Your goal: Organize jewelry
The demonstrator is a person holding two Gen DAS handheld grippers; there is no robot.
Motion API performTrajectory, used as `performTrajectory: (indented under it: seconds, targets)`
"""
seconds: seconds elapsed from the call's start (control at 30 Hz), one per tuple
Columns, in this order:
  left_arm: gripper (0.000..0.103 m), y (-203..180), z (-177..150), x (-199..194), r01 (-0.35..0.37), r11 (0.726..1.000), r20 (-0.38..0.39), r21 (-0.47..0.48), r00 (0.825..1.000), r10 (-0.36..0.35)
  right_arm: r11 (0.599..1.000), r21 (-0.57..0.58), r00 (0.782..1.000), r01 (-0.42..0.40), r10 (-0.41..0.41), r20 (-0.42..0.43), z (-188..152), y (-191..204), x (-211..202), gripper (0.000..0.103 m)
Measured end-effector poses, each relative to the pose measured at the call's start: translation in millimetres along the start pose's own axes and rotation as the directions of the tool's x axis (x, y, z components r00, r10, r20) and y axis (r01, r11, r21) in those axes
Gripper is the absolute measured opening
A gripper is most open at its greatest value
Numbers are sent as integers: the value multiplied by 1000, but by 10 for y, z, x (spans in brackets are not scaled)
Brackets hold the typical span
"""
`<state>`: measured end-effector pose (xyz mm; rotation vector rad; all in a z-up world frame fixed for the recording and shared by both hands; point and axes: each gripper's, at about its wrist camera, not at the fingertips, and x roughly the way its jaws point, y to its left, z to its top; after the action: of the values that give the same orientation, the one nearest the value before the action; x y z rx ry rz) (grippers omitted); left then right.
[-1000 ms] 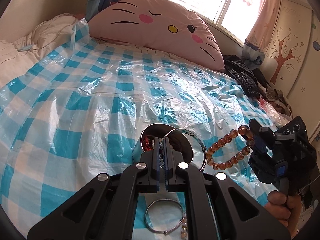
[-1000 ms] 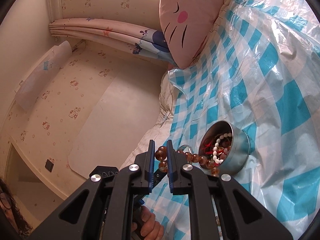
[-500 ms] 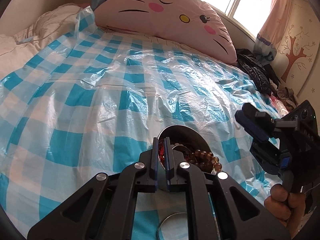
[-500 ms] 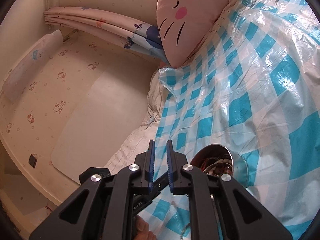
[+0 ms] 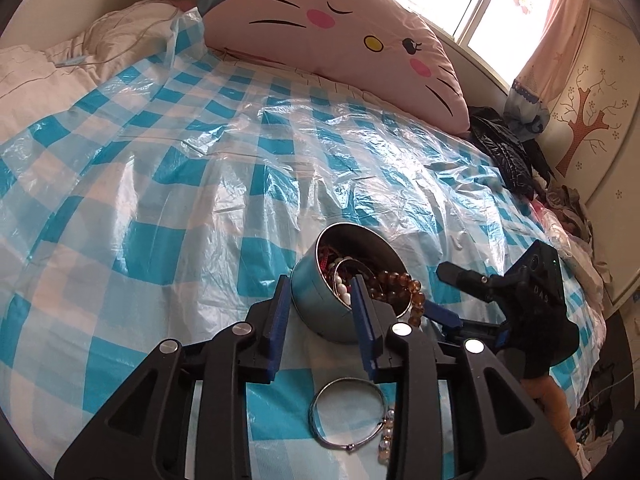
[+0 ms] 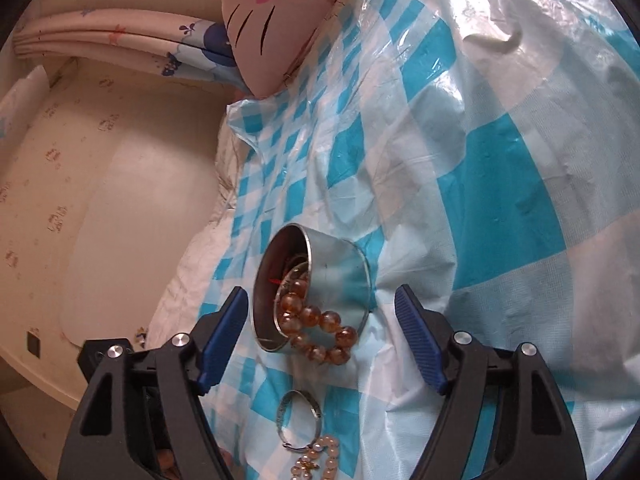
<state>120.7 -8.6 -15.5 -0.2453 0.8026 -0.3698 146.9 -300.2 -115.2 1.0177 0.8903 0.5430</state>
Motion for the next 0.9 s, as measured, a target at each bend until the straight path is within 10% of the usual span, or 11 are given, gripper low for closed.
performTrajectory:
  seconds: [0.33,0.53,0.67,0.9]
  targets:
    - [40,87,-163,-105,-15,1000,-22,-22,1000,15,939,-33,933,-343,336,-125,-122,508,138,77]
    - [40,10,-225,64,-36,997,-107,67,993,43,975,-55,974,-215,210,-90,-93,590,206,81]
    - [40,-63,-316,182,-23,991,-176,131,983,47,977,-212,999,18,-26,-34,-295,741,-135,81]
    - [40,-273,-452,288,-52,957,-192,287,975,111,817,-453,902,356,-427,-59,-885,785,-119,78]
